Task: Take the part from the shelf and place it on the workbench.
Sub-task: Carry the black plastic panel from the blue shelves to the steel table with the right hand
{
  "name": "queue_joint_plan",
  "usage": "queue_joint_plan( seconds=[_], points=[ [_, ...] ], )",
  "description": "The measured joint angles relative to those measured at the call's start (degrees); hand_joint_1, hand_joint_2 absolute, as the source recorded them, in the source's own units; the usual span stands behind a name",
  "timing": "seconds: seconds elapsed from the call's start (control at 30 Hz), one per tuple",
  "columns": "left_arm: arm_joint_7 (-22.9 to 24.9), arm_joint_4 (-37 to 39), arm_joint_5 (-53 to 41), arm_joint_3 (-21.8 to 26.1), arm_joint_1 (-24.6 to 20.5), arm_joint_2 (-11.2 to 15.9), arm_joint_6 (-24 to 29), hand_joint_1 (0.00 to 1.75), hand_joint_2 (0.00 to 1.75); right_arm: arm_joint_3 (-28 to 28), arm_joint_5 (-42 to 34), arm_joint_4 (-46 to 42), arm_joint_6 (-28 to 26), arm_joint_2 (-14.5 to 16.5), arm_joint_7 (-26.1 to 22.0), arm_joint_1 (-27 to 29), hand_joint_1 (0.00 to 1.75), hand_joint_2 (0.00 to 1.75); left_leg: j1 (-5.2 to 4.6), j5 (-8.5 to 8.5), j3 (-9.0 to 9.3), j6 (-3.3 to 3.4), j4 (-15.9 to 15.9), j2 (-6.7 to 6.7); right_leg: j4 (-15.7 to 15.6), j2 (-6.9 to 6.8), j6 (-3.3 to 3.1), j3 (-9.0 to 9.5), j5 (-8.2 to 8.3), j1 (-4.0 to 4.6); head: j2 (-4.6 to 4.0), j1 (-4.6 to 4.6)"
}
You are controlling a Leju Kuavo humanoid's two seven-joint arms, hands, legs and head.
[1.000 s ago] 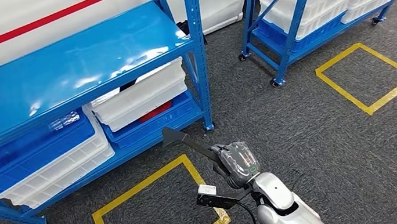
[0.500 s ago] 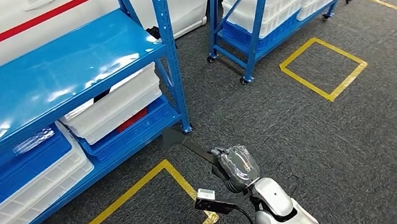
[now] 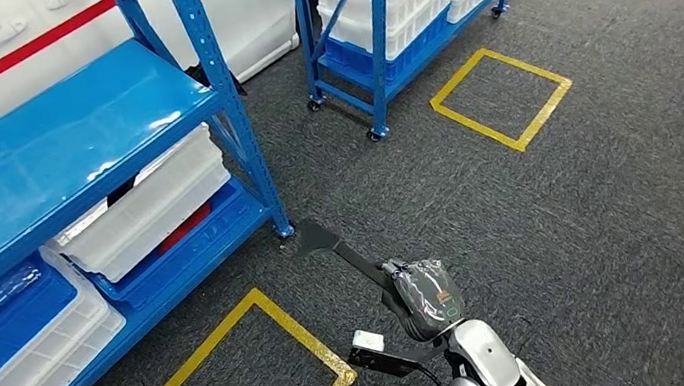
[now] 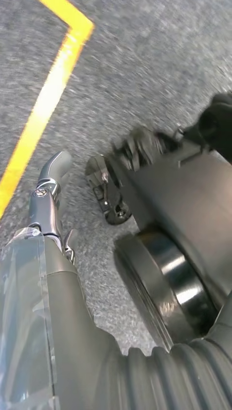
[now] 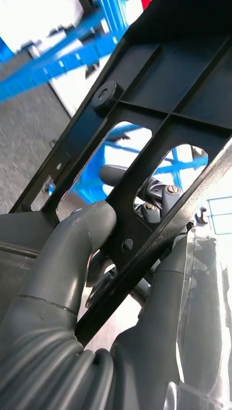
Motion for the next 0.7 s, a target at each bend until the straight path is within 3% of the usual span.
queue_joint_plan(
  seconds=[0.03, 0.07, 0.1, 0.17, 0.23, 0.27, 0.33, 0.37, 0.43, 0.5, 0.57, 0.6, 0.63, 0.7],
  points=[
    [0.15, 0.01, -0.09, 0.01, 0.18, -0.06, -0.02, 0.00, 1.75, -0.23, 0.20, -0.26, -0.07, 0.01, 0.14, 0.43, 1.75, 1.75, 0.05, -1.18, -1.39, -0.10, 3.25, -0.27, 0.04, 0.60, -0.04, -0.07, 0.03, 0.03, 0.00, 0.00],
    [0.26, 0.01, -0.14, 0.01, 0.31, -0.13, -0.03, 0.00, 1.75, -0.47, 0.43, -0.54, -0.13, 0.00, 0.30, 0.94, 1.75, 1.75, 0.11, -1.22, -1.93, -0.16, 4.62, -0.38, 0.11, 1.23, -0.03, -0.12, 0.06, 0.04, 0.00, 0.00],
    [0.33, 0.02, -0.16, 0.02, 0.39, -0.18, -0.04, 0.00, 1.75, -0.70, 0.67, -0.85, -0.15, 0.00, 0.46, 1.43, 1.75, 1.75, 0.20, -0.11, -1.36, -0.16, 3.59, -0.46, 0.22, 1.88, 0.01, -0.14, 0.08, 0.03, 0.00, 0.00],
    [0.39, 0.02, -0.24, 0.02, 0.40, -0.27, -0.04, 0.00, 1.75, -1.08, 1.33, -1.66, -0.19, 0.00, 0.87, 2.25, 1.75, 1.75, 0.51, 3.82, 2.25, -0.01, -3.76, -1.59, 0.51, 3.21, 0.22, -0.19, 0.07, -0.03, 0.00, 0.00],
    [0.44, 0.02, -0.43, 0.02, 0.33, -0.41, 0.00, 0.00, 1.75, -1.43, 2.05, -2.53, -0.33, 0.01, 1.37, 2.80, 1.75, 1.75, 0.73, 5.91, 5.16, 0.22, -10.11, -3.72, 0.89, 4.44, 0.84, -0.53, 0.16, -0.01, 0.00, 0.00],
    [0.46, 0.02, -0.54, 0.02, 0.22, -0.48, 0.04, 0.00, 1.75, -1.60, 2.44, -2.96, -0.42, 0.02, 1.62, 3.12, 1.75, 1.75, 0.70, 5.99, 5.61, 0.38, -11.24, -4.40, 0.96, 4.96, 1.24, -0.78, 0.29, -0.03, 0.00, 0.00],
    [0.45, 0.02, -0.67, 0.02, -0.07, -0.58, 0.12, 0.00, 1.75, -1.97, 3.14, -3.84, -0.56, 0.04, 2.01, 3.93, 1.75, 1.75, 0.58, 6.17, 5.64, 0.94, -11.51, -3.91, 0.84, 5.92, 2.09, -1.13, 0.67, -0.14, 0.00, 0.00],
    [0.38, 0.02, -0.66, 0.03, -0.26, -0.65, 0.17, 0.00, 1.75, -2.20, 3.47, -4.27, -0.63, 0.04, 2.20, 4.37, 1.75, 1.75, 0.61, 6.43, 5.71, 1.38, -11.77, -3.35, 1.11, 5.58, 2.36, -1.36, 0.51, -0.13, 0.00, 0.01],
    [0.16, 0.02, -0.64, 0.05, -0.54, -0.78, 0.22, 0.00, 1.75, -2.67, 4.00, -5.01, -0.78, 0.03, 2.49, 4.88, 1.75, 1.75, 0.71, 6.97, 5.77, 2.28, -12.35, -2.11, 4.38, 3.12, 2.77, -2.91, -1.65, 0.00, 0.00, 0.02],
    [-0.01, 0.02, -0.64, 0.07, -0.61, -0.75, 0.16, 0.00, 1.75, -3.09, 4.45, -5.47, -0.94, 0.03, 2.77, 5.03, 1.75, 1.75, 0.40, 7.06, 5.66, 2.68, -12.42, -0.70, 11.67, 0.54, 3.07, -6.23, -5.59, -0.04, 0.00, 0.02],
    [-0.10, 0.02, -0.64, 0.09, -0.61, -0.60, 0.08, 0.00, 1.75, -3.45, 4.81, -5.61, -1.03, 0.03, 3.01, 5.24, 1.75, 1.75, 0.18, 7.01, 5.55, 2.73, -12.36, 0.76, 17.02, -0.09, 3.30, -8.50, -7.44, -0.21, 0.00, 0.02],
    [-0.14, 0.02, -0.64, 0.10, -0.69, -0.53, 0.04, 0.00, 1.75, -3.62, 4.92, -5.61, -1.05, 0.03, 3.07, 5.36, 1.75, 1.75, 0.15, 6.97, 5.54, 2.70, -12.33, 1.42, 16.72, -0.29, 3.35, -8.14, -6.80, -0.24, 0.00, 0.01],
    [-0.20, 0.02, -0.62, 0.11, -0.80, -0.48, 0.03, 0.00, 1.75, -3.83, 4.98, -5.61, -1.07, 0.03, 3.11, 5.43, 1.75, 1.75, 0.14, 6.90, 5.59, 2.62, -12.31, 2.02, 14.10, -0.65, 3.31, -6.58, -5.26, -0.25, 0.00, 0.02],
    [-0.35, 0.02, -0.47, 0.17, -1.08, -0.43, 0.01, 0.00, 1.75, -4.18, 5.02, -5.66, -1.14, 0.07, 3.18, 5.29, 1.75, 1.75, -0.05, 6.61, 5.75, 2.21, -12.17, 3.04, 5.91, -2.62, 2.95, -2.01, -2.13, 0.03, 0.00, 0.02]
  ],
)
